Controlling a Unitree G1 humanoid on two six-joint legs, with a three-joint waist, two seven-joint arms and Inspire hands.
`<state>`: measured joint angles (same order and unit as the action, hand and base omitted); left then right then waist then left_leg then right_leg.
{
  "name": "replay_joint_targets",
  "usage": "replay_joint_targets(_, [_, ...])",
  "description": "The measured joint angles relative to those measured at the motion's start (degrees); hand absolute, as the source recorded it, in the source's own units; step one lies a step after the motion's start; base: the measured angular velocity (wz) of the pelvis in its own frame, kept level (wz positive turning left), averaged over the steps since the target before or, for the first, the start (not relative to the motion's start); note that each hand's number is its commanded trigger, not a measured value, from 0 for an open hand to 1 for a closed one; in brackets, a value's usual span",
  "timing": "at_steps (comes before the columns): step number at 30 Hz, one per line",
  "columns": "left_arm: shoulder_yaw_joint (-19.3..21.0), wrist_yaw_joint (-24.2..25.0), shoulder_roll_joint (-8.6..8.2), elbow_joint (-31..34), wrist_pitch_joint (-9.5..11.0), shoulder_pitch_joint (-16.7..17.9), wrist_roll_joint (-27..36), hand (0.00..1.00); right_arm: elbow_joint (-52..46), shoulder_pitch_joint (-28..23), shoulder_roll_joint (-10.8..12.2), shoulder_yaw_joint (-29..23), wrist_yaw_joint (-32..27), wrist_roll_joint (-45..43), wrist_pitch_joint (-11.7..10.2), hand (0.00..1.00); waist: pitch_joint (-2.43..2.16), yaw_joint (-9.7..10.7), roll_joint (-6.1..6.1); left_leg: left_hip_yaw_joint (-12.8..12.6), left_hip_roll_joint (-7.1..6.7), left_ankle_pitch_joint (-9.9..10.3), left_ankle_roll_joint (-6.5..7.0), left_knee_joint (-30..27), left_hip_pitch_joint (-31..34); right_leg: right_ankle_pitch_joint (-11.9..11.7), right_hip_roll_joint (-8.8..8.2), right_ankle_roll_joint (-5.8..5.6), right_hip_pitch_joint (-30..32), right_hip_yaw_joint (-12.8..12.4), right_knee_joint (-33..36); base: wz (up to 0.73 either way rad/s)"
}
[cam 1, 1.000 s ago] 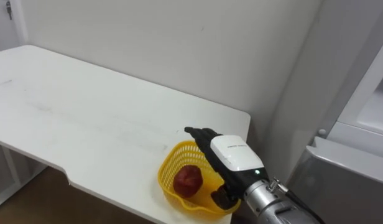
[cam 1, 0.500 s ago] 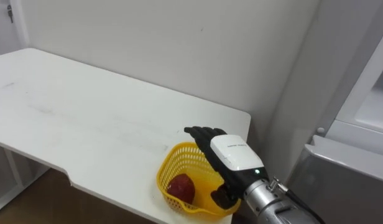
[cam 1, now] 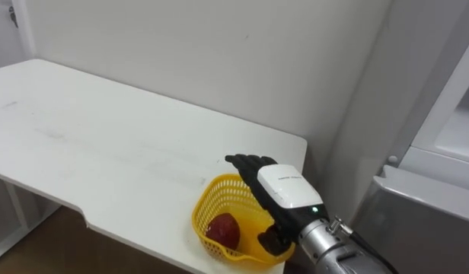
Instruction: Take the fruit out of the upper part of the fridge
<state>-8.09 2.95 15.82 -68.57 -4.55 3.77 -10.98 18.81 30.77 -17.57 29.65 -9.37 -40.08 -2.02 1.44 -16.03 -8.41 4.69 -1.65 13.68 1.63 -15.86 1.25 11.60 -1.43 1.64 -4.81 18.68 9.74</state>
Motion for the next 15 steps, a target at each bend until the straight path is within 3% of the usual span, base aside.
replay_joint_targets(3, [0.1,0.1,-0.42,0.0,0.5,0.0,0.0,0.00,-3.5,0.1,0.0,-2.7,-0.8,1.2,-1.1,0.00,-0.26,0.2,1.17,0.0,-0.06,0.0,0.06,0.1,-0.4,0.0,-0.09,-0.06,-0.4,0.0,0.0,0.00])
replay_joint_targets(9, [0.1,-0.2,-1.85,-0.1,1.0,1.4,0.1,0.00,-10.2,-0.2,0.3,-6.4,-2.6,7.4,-2.3,0.00,-0.34,1.5,3.66,-0.4,0.00,-0.1,0.10,0.6,-2.1,0.0,-0.12,-0.06,-1.7,-0.4,0.0,-0.02])
replay_joint_targets(13, [0.6,-0.3,-2.72,-0.2,0.9,2.0,0.1,0.00,-13.8,-0.9,0.3,-7.5,-3.5,10.1,-2.3,0.00,-0.41,2.3,4.58,-1.2,0.10,-0.1,0.10,0.7,-2.6,0.0,-0.02,-0.06,-1.8,-1.4,0.0,-0.11])
replay_joint_targets(15, [0.7,-1.4,-3.10,-0.4,0.9,2.0,0.1,0.00,-17.7,-1.9,0.3,-8.7,-3.7,12.3,-2.3,0.00,-0.79,3.5,4.94,-1.7,0.31,-0.1,0.16,1.0,-3.0,0.0,0.00,-0.07,-1.7,-1.8,0.0,-0.10])
